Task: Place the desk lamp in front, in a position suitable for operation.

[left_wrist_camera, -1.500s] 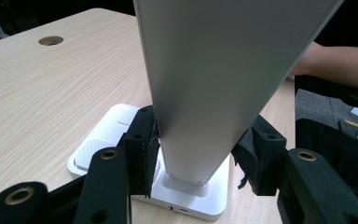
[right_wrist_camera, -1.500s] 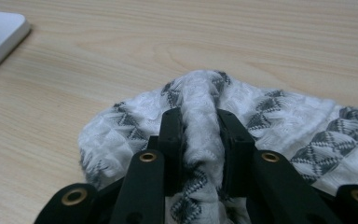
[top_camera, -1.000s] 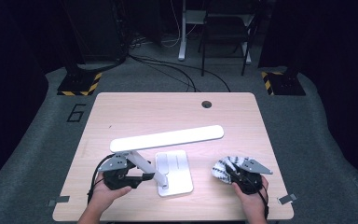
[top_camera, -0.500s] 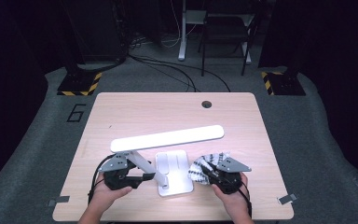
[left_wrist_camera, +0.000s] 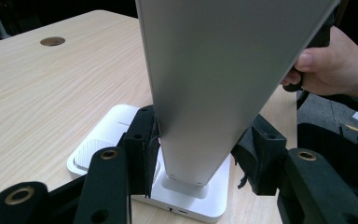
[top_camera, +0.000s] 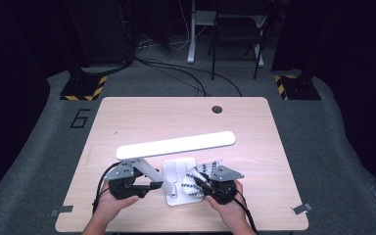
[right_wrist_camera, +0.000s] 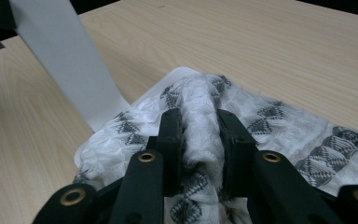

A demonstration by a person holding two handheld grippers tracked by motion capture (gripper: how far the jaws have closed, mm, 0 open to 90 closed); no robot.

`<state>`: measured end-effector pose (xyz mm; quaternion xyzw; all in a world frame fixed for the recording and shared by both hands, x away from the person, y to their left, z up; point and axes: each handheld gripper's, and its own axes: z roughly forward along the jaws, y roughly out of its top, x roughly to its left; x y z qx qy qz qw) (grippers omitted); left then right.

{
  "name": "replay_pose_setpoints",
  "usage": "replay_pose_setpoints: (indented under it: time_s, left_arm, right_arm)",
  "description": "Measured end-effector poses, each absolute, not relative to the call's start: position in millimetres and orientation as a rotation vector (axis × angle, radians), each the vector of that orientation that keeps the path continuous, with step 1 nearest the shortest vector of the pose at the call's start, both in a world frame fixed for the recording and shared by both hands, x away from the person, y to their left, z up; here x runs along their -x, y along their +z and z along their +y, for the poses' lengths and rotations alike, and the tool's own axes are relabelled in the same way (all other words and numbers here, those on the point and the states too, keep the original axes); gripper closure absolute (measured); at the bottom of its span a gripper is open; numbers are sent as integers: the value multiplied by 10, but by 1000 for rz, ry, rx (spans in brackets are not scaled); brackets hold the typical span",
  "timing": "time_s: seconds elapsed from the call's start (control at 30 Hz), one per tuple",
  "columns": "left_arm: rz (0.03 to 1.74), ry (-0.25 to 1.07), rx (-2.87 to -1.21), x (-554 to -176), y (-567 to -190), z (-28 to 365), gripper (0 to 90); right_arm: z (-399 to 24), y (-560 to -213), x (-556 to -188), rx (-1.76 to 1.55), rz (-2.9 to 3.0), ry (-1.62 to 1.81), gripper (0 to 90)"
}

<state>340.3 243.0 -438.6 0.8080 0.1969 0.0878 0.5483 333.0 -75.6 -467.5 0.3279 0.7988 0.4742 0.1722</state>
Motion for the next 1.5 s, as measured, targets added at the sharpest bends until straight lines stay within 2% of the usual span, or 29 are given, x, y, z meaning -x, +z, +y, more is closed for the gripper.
replay_pose_setpoints:
  time_s: [0.43, 0.87, 1.5]
  left_arm:
    - [470, 209, -1917, -3400, -4385, 2426, 529]
    - [466, 212, -1918, -3399, -4387, 2419, 529]
    - [462, 203, -1914, -3397, -4395, 2404, 528]
  right_arm:
    - [-483, -4890, -3287, -881, 2406, 1264, 722]
    - [-535, -5082, -3273, -891, 2439, 1206, 717]
    - [-527, -5078, -3650, -948, 2402, 1148, 715]
